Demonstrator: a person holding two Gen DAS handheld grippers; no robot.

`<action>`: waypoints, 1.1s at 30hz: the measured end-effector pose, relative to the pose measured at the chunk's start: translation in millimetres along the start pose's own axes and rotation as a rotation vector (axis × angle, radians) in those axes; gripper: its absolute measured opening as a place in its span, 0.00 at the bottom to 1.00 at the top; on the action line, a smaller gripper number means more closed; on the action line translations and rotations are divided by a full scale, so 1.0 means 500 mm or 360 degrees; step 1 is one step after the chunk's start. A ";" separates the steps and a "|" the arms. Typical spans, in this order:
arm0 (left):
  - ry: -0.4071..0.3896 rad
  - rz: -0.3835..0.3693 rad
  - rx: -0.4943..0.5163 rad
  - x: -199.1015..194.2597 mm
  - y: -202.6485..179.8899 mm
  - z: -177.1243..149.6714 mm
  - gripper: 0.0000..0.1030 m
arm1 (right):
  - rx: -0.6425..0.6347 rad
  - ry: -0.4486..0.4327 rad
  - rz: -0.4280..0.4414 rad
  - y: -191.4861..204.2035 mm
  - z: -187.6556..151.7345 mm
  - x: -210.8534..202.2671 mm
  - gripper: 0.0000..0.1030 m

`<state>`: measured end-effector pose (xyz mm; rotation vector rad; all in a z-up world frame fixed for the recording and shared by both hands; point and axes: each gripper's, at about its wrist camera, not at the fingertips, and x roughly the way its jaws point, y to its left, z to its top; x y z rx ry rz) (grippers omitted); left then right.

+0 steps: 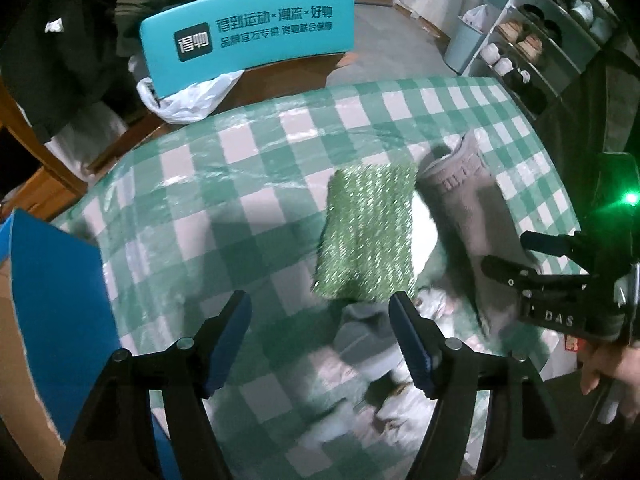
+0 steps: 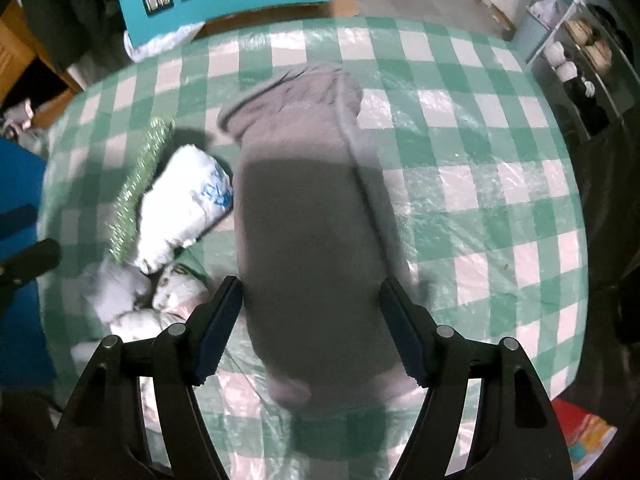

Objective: Organize soft objects
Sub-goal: 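Close the left tool on the green glittery pad while the right tool grips the grey fleece sleeve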

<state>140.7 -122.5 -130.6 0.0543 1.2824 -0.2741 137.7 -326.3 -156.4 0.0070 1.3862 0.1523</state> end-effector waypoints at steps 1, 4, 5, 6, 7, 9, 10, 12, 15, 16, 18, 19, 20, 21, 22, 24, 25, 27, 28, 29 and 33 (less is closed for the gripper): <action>-0.0004 -0.0006 0.0004 0.004 -0.006 0.005 0.74 | 0.0000 -0.0010 0.0002 -0.001 0.002 -0.003 0.71; -0.0007 -0.0001 0.0012 0.016 -0.019 0.015 0.76 | -0.0008 -0.0041 0.0007 -0.006 0.006 -0.013 0.73; -0.0002 -0.0001 0.0011 0.020 -0.021 0.018 0.76 | -0.0010 -0.0049 0.0009 -0.009 0.009 -0.015 0.73; 0.0006 -0.0005 0.0009 0.027 -0.025 0.021 0.76 | -0.0012 -0.0053 0.0013 -0.008 0.013 -0.015 0.73; 0.0015 -0.0010 0.0004 0.033 -0.028 0.024 0.76 | -0.0016 -0.0057 0.0018 -0.012 0.017 -0.016 0.73; 0.0025 -0.0020 -0.0004 0.042 -0.033 0.029 0.76 | -0.0018 -0.0058 0.0020 -0.011 0.019 -0.016 0.73; 0.0029 -0.0024 -0.0007 0.046 -0.036 0.031 0.76 | -0.0019 -0.0058 0.0018 -0.010 0.018 -0.014 0.73; 0.0039 -0.0027 -0.0013 0.055 -0.040 0.035 0.76 | -0.0018 -0.0052 0.0010 -0.011 0.014 -0.011 0.73; 0.0056 -0.0033 -0.0012 0.070 -0.048 0.042 0.76 | -0.0007 -0.0045 0.0023 -0.016 0.013 -0.006 0.73; 0.0060 -0.0029 -0.0006 0.075 -0.050 0.043 0.76 | -0.0002 -0.0044 0.0026 -0.019 0.013 -0.005 0.74; 0.0066 -0.0023 0.0011 0.083 -0.053 0.043 0.76 | 0.0001 -0.0039 0.0028 -0.023 0.011 -0.004 0.74; 0.0072 -0.0017 0.0023 0.088 -0.054 0.043 0.76 | 0.0003 -0.0036 0.0029 -0.024 0.011 -0.003 0.74; 0.0081 -0.0019 0.0035 0.093 -0.055 0.041 0.76 | 0.0003 -0.0034 0.0032 -0.025 0.011 -0.002 0.74; 0.0082 -0.0031 0.0042 0.095 -0.054 0.039 0.76 | 0.0001 -0.0033 0.0034 -0.025 0.011 -0.001 0.74; 0.0078 -0.0050 0.0043 0.097 -0.052 0.038 0.75 | -0.0003 -0.0032 0.0033 -0.025 0.012 0.001 0.74; 0.0069 -0.0101 0.0026 0.097 -0.045 0.034 0.65 | -0.0007 -0.0027 0.0033 -0.025 0.014 0.005 0.74; 0.0076 -0.0120 0.0015 0.098 -0.041 0.034 0.54 | -0.0007 -0.0024 0.0032 -0.025 0.015 0.007 0.74; 0.0086 -0.0163 -0.0010 0.098 -0.034 0.035 0.35 | -0.0007 -0.0016 0.0028 -0.026 0.016 0.013 0.74; 0.0084 -0.0172 -0.0019 0.098 -0.030 0.035 0.21 | -0.0008 -0.0012 0.0026 -0.026 0.016 0.016 0.74; 0.0086 -0.0156 -0.0018 0.098 -0.027 0.035 0.21 | -0.0008 -0.0007 0.0024 -0.025 0.017 0.019 0.74; 0.0081 -0.0177 -0.0072 0.090 -0.007 0.034 0.19 | -0.0015 0.0006 0.0011 -0.024 0.016 0.027 0.74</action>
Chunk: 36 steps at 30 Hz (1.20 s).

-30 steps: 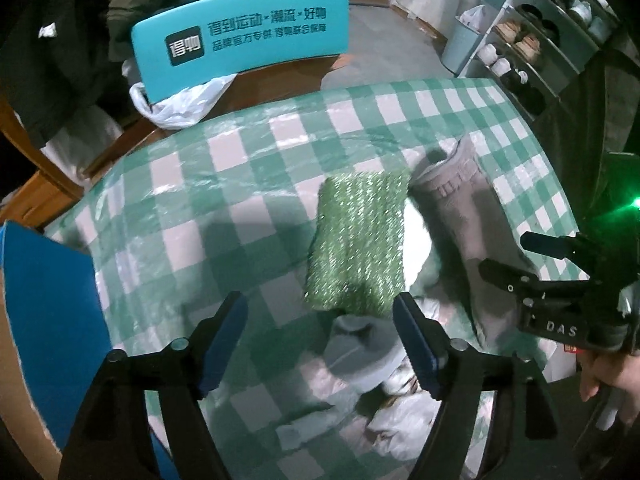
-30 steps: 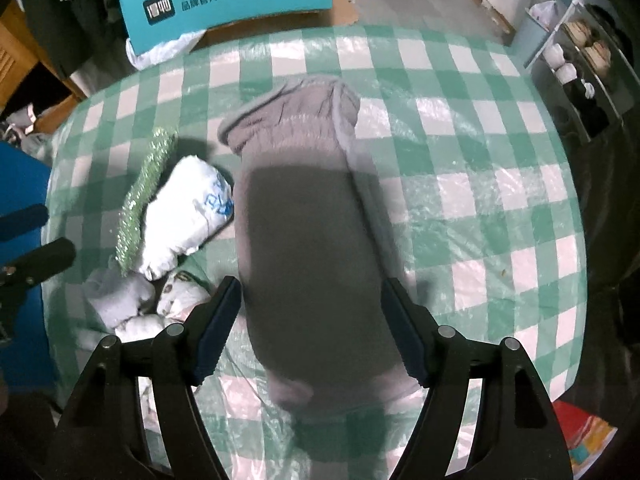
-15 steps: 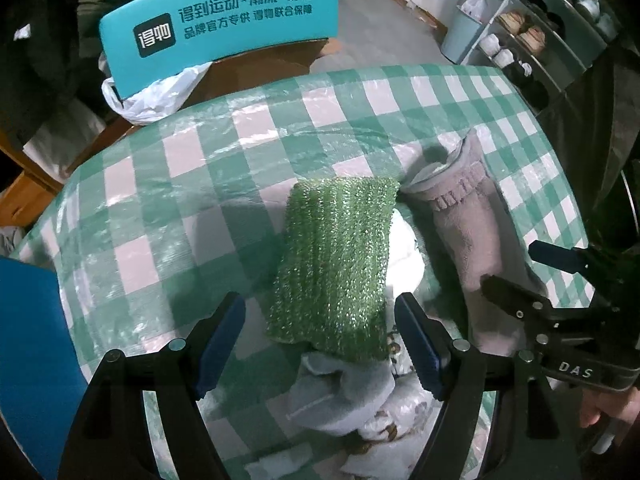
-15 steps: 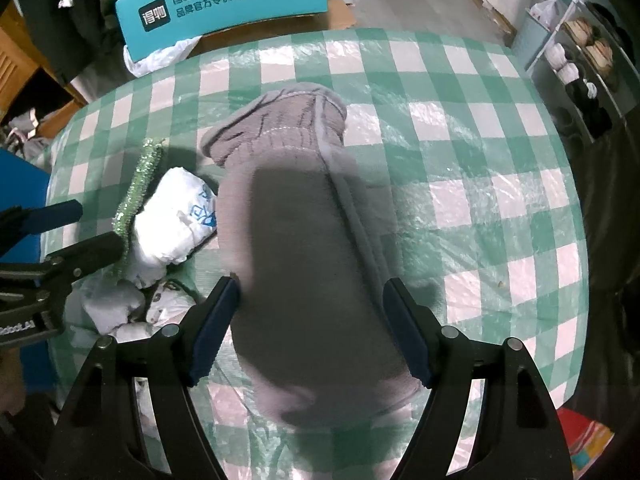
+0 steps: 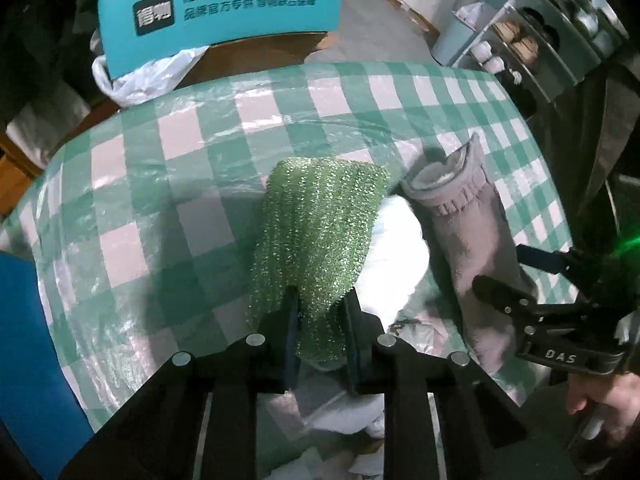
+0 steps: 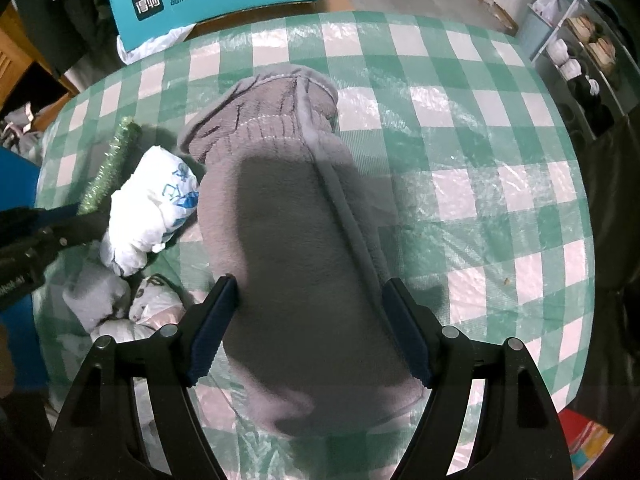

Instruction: Organize soft objects

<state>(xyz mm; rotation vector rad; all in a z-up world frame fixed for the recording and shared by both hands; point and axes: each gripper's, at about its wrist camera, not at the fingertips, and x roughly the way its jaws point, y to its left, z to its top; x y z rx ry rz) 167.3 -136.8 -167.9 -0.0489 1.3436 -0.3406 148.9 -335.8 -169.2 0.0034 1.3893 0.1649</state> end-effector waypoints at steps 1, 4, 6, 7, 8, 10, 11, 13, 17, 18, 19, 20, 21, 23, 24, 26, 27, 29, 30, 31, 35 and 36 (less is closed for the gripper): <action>-0.0012 0.0028 0.0003 -0.004 0.002 -0.001 0.19 | -0.0002 0.0001 -0.0004 0.000 -0.001 0.001 0.74; -0.0023 0.0168 0.0028 -0.011 0.016 -0.003 0.19 | -0.0003 0.0005 -0.0008 0.000 0.000 0.002 0.74; -0.0005 0.0185 -0.0004 -0.012 0.035 -0.005 0.19 | -0.0005 0.0006 -0.0014 0.003 0.002 0.003 0.74; 0.0005 0.0197 -0.0021 -0.011 0.045 -0.006 0.19 | -0.0006 0.0007 -0.0015 0.005 0.003 0.003 0.74; 0.0013 0.0207 -0.0031 -0.011 0.053 -0.007 0.19 | -0.0008 0.0007 -0.0017 0.006 0.005 0.004 0.74; 0.0039 0.0229 -0.0047 -0.008 0.071 -0.010 0.19 | -0.0009 0.0009 -0.0020 0.005 0.006 0.004 0.74; 0.0056 0.0237 -0.0043 -0.005 0.074 -0.011 0.20 | -0.0009 0.0010 -0.0022 0.006 0.007 0.004 0.75; 0.0106 0.0267 -0.0008 0.005 0.079 -0.012 0.27 | -0.0014 0.0017 -0.0029 0.007 0.009 0.007 0.75; 0.0088 0.0262 0.0023 0.010 0.070 -0.011 0.53 | -0.0023 0.0016 -0.0050 0.009 0.010 0.009 0.76; 0.0082 0.0292 0.0046 0.011 0.064 -0.010 0.58 | -0.0030 0.0013 -0.0059 0.011 0.010 0.009 0.76; 0.0072 0.0338 0.0078 0.013 0.057 -0.009 0.65 | -0.0039 0.0008 -0.0068 0.012 0.011 0.008 0.76; 0.0065 0.0377 0.0100 0.015 0.052 -0.008 0.69 | -0.0045 0.0004 -0.0073 0.013 0.010 0.007 0.76; 0.0061 0.0417 0.0118 0.017 0.050 -0.006 0.70 | -0.0053 -0.0002 -0.0077 0.015 0.011 0.007 0.76; 0.0059 0.0459 0.0131 0.024 0.049 -0.001 0.73 | -0.0058 -0.0012 -0.0080 0.017 0.014 0.005 0.76; 0.0061 0.0464 0.0124 0.028 0.051 0.002 0.74 | -0.0057 -0.0016 -0.0080 0.017 0.015 0.004 0.76; 0.0058 0.0468 0.0106 0.031 0.056 0.007 0.75 | -0.0054 -0.0024 -0.0075 0.018 0.017 0.002 0.76; 0.0051 0.0473 0.0098 0.032 0.059 0.011 0.75 | -0.0055 -0.0032 -0.0073 0.018 0.019 0.001 0.76; 0.0040 0.0466 0.0088 0.028 0.061 0.014 0.75 | -0.0061 -0.0042 -0.0075 0.019 0.021 -0.001 0.76; 0.0036 0.0457 0.0082 0.025 0.062 0.015 0.75 | -0.0066 -0.0048 -0.0075 0.020 0.023 -0.001 0.76; 0.0027 0.0441 0.0074 0.019 0.064 0.018 0.75 | -0.0068 -0.0053 -0.0076 0.020 0.024 -0.002 0.76; -0.0018 0.0401 0.0069 0.002 0.059 0.020 0.76 | -0.0075 -0.0061 -0.0075 0.018 0.027 -0.005 0.76; -0.0023 0.0398 0.0073 0.002 0.061 0.022 0.77 | -0.0076 -0.0061 -0.0077 0.019 0.029 -0.004 0.76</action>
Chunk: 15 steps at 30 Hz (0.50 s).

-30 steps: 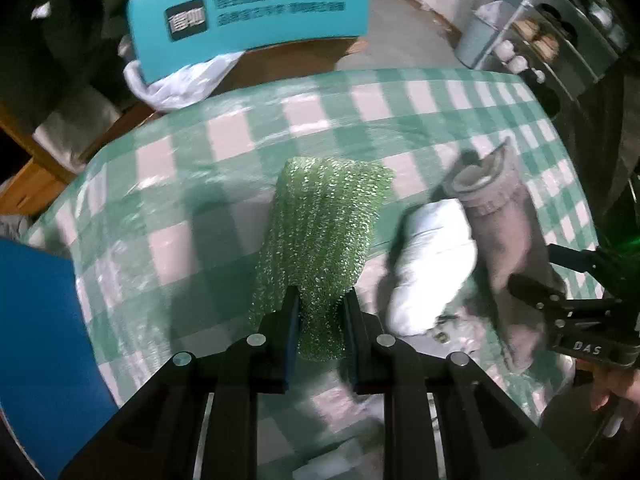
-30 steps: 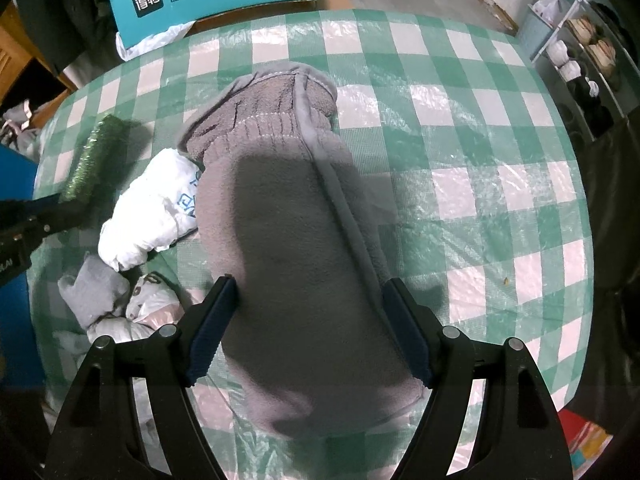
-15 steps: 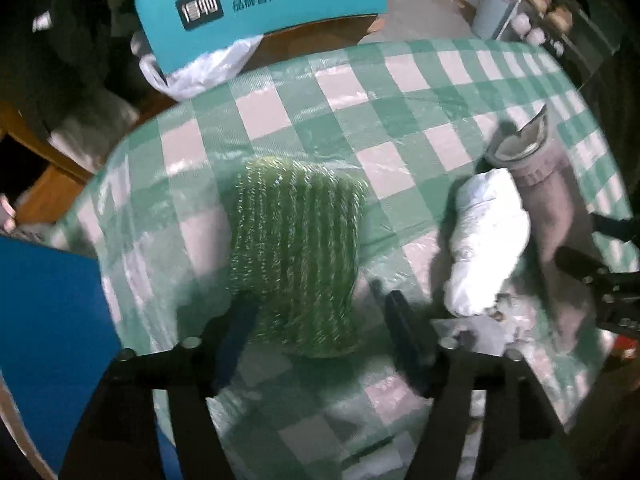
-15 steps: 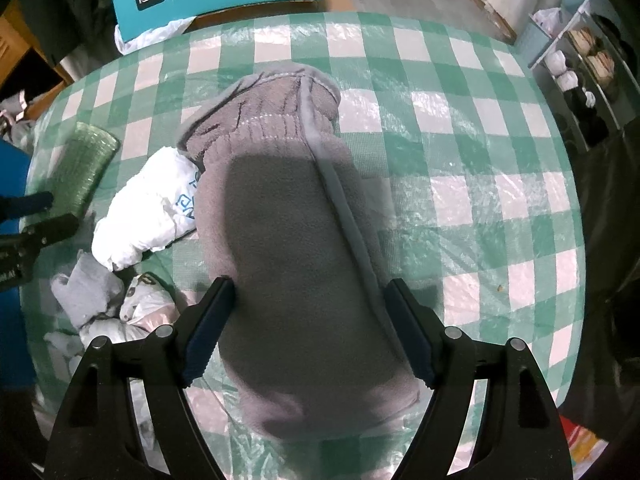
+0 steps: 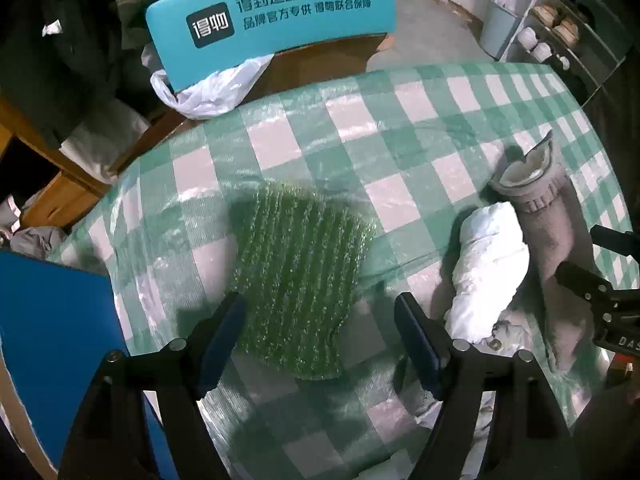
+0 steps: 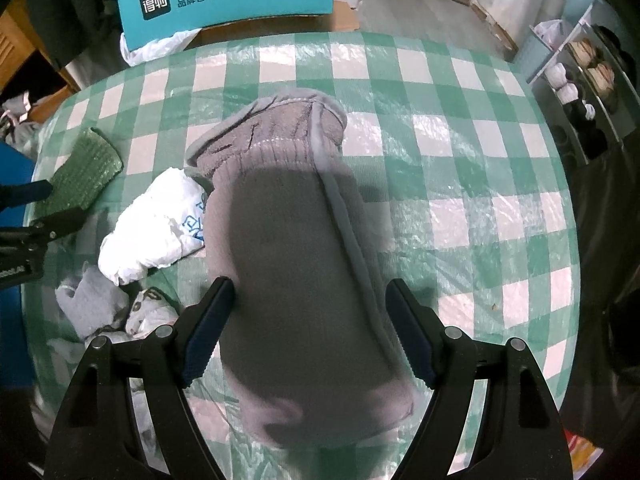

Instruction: Organize soft objects

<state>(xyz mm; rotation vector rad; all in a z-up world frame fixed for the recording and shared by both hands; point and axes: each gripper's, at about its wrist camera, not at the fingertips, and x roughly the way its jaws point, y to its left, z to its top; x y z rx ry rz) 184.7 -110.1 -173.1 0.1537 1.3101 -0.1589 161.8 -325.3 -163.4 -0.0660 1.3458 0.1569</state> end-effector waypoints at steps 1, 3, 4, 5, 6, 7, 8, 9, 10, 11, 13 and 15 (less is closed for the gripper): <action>0.0002 0.0008 0.0003 0.003 0.001 0.002 0.78 | 0.0002 -0.0006 0.0001 0.000 0.001 -0.001 0.76; 0.0013 0.0027 0.0003 0.010 0.002 0.002 0.78 | -0.0001 -0.0021 0.0003 0.001 0.002 -0.004 0.76; 0.0027 0.0039 0.0001 0.018 0.005 0.003 0.78 | -0.0002 -0.0027 0.0001 0.001 0.003 -0.005 0.76; 0.0037 0.0046 -0.0005 0.024 0.009 0.004 0.78 | -0.0004 -0.0028 0.0000 0.000 0.004 -0.006 0.76; 0.0045 0.0050 -0.0011 0.028 0.011 0.004 0.78 | -0.0004 -0.0026 -0.0001 0.001 0.006 -0.004 0.76; 0.0045 0.0055 -0.0013 0.031 0.014 0.004 0.78 | -0.0003 -0.0024 -0.0002 0.001 0.007 -0.002 0.76; 0.0038 0.0067 -0.0009 0.033 0.014 0.004 0.78 | 0.0001 -0.0019 -0.0004 0.000 0.009 0.001 0.76; 0.0040 0.0075 -0.0001 0.035 0.015 0.005 0.78 | 0.0002 -0.0016 -0.0005 -0.003 0.008 0.004 0.76; 0.0043 0.0083 0.0009 0.038 0.014 0.006 0.78 | 0.0002 -0.0009 -0.0007 -0.004 0.010 0.009 0.76; 0.0043 0.0091 0.0016 0.040 0.014 0.006 0.78 | 0.0001 -0.0002 -0.0012 -0.004 0.011 0.014 0.76; 0.0041 0.0102 0.0033 0.044 0.010 0.006 0.80 | -0.0004 0.0009 -0.0022 -0.002 0.013 0.024 0.76; 0.0033 0.0116 0.0060 0.044 0.005 0.002 0.80 | -0.0015 0.0023 -0.0035 0.000 0.014 0.034 0.76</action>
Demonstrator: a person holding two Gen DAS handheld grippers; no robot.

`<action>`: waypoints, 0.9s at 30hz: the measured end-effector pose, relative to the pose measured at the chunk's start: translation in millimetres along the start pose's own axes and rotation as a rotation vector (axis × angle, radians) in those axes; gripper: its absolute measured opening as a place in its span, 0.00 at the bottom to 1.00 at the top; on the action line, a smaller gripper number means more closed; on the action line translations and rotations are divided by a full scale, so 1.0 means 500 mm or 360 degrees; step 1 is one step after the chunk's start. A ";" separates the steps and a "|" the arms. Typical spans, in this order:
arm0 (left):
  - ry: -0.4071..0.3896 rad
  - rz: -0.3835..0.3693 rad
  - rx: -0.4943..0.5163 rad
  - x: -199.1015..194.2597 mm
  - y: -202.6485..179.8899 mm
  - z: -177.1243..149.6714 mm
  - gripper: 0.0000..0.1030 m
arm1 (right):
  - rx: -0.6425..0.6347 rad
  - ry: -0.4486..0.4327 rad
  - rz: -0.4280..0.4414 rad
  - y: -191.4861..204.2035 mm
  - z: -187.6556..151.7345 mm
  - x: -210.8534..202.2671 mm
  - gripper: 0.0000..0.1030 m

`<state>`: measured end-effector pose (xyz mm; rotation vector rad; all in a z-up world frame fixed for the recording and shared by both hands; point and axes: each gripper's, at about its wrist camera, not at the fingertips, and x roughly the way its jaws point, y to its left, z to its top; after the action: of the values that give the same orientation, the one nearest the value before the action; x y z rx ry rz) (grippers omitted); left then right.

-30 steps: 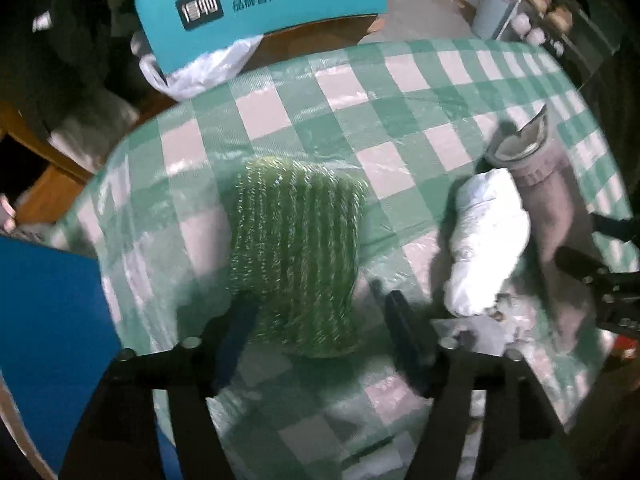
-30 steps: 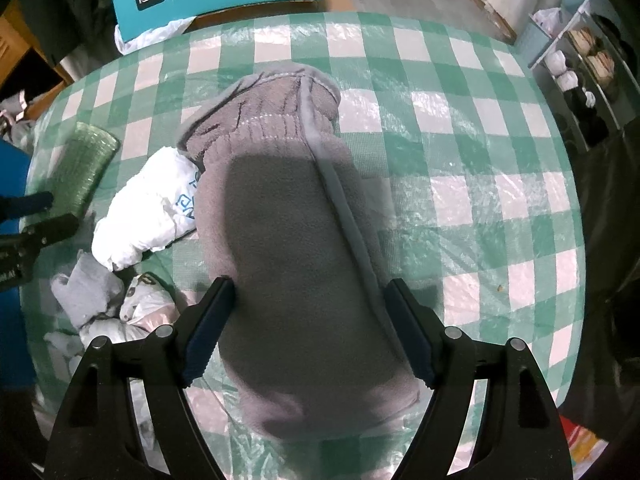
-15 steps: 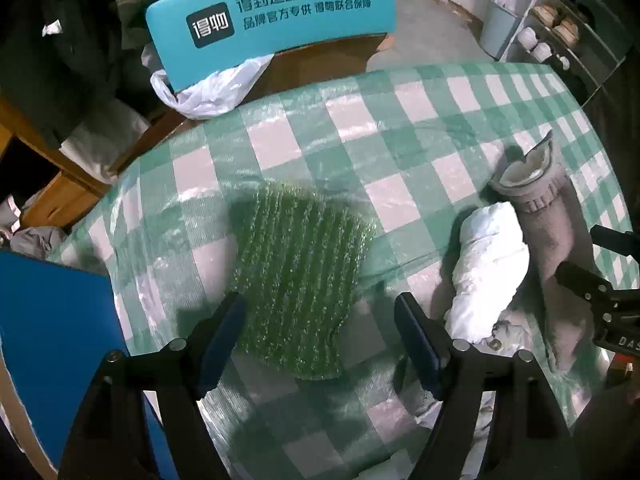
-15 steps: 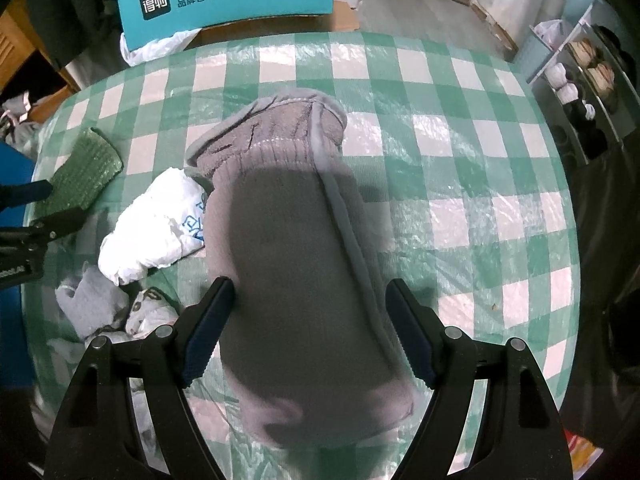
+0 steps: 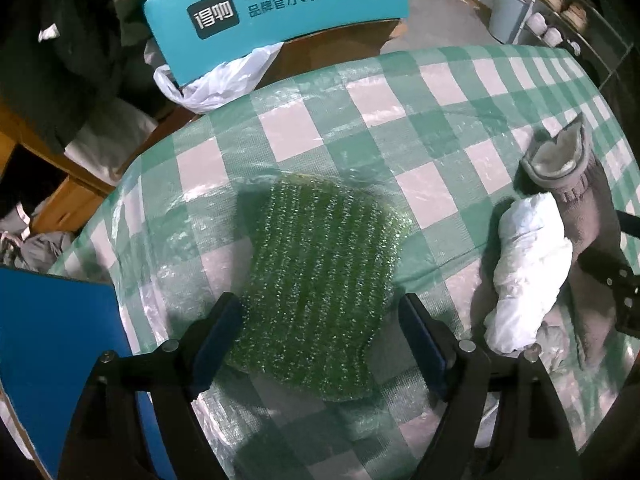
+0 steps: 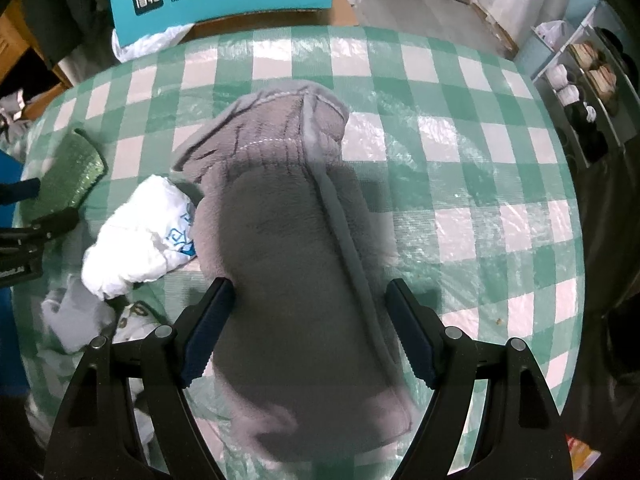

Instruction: Organize soft objects

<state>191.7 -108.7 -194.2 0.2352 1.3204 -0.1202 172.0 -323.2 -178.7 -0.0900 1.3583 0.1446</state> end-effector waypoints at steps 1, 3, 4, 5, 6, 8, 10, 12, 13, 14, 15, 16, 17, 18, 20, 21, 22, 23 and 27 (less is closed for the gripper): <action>-0.0005 0.0017 0.0024 0.002 -0.004 -0.001 0.80 | -0.0006 0.0006 -0.0009 0.001 0.000 0.004 0.76; -0.0015 0.0036 0.0046 0.002 -0.009 -0.005 0.80 | -0.0015 0.0014 -0.0019 0.001 -0.002 0.013 0.76; -0.0021 0.0043 0.0049 0.002 -0.010 -0.006 0.80 | -0.0015 0.0015 -0.0020 0.001 -0.002 0.016 0.77; -0.0035 0.0046 0.0046 0.000 -0.010 -0.009 0.79 | -0.0016 0.0016 -0.0021 0.001 -0.003 0.018 0.77; -0.0047 0.0040 0.0040 -0.002 -0.009 -0.011 0.79 | -0.0019 0.0018 -0.0018 0.000 -0.003 0.022 0.77; -0.0082 0.0048 0.0034 -0.012 -0.011 -0.020 0.65 | -0.0012 0.0015 -0.0009 -0.002 -0.005 0.024 0.77; -0.0107 0.0035 0.0024 -0.019 -0.007 -0.021 0.44 | -0.0011 0.0009 -0.0001 -0.004 -0.008 0.026 0.77; -0.0105 0.0013 0.0008 -0.025 -0.001 -0.019 0.19 | -0.0006 -0.0003 0.0001 -0.004 -0.011 0.026 0.77; -0.0100 -0.0011 -0.0008 -0.027 0.002 -0.020 0.18 | -0.0004 -0.0009 0.0006 -0.004 -0.014 0.028 0.77; -0.0098 -0.0029 -0.0021 -0.025 0.006 -0.018 0.15 | -0.0005 -0.0013 0.0013 -0.002 -0.016 0.027 0.76; -0.0094 -0.0048 -0.0039 -0.026 0.009 -0.018 0.15 | -0.0009 -0.0022 0.0028 -0.001 -0.019 0.025 0.71; -0.0086 -0.0065 -0.0054 -0.027 0.012 -0.019 0.14 | -0.0011 -0.0026 0.0044 0.000 -0.021 0.023 0.65; -0.0077 -0.0083 -0.0061 -0.026 0.014 -0.020 0.14 | -0.0015 -0.0029 0.0064 0.003 -0.022 0.022 0.60; -0.0068 -0.0103 -0.0064 -0.027 0.013 -0.022 0.14 | -0.0024 -0.0033 0.0087 0.005 -0.024 0.019 0.52; -0.0069 -0.0098 -0.0046 -0.032 0.006 -0.028 0.13 | -0.0031 -0.0036 0.0128 0.010 -0.025 0.014 0.38; -0.0074 -0.0093 -0.0030 -0.037 0.002 -0.031 0.13 | -0.0025 -0.0033 0.0154 0.009 -0.025 0.010 0.32; -0.0079 -0.0091 -0.0019 -0.042 -0.002 -0.033 0.13 | -0.0022 -0.0031 0.0172 0.008 -0.026 0.006 0.30; -0.0083 -0.0087 -0.0007 -0.048 -0.006 -0.036 0.13 | -0.0022 -0.0032 0.0177 0.009 -0.025 0.004 0.29; -0.0111 -0.0091 -0.0001 -0.078 -0.011 -0.042 0.13 | -0.0018 -0.0054 0.0182 0.011 -0.029 -0.015 0.26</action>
<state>160.9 -110.8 -161.7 0.1915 1.2583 -0.1747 155.6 -320.3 -174.3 -0.0188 1.3291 0.2488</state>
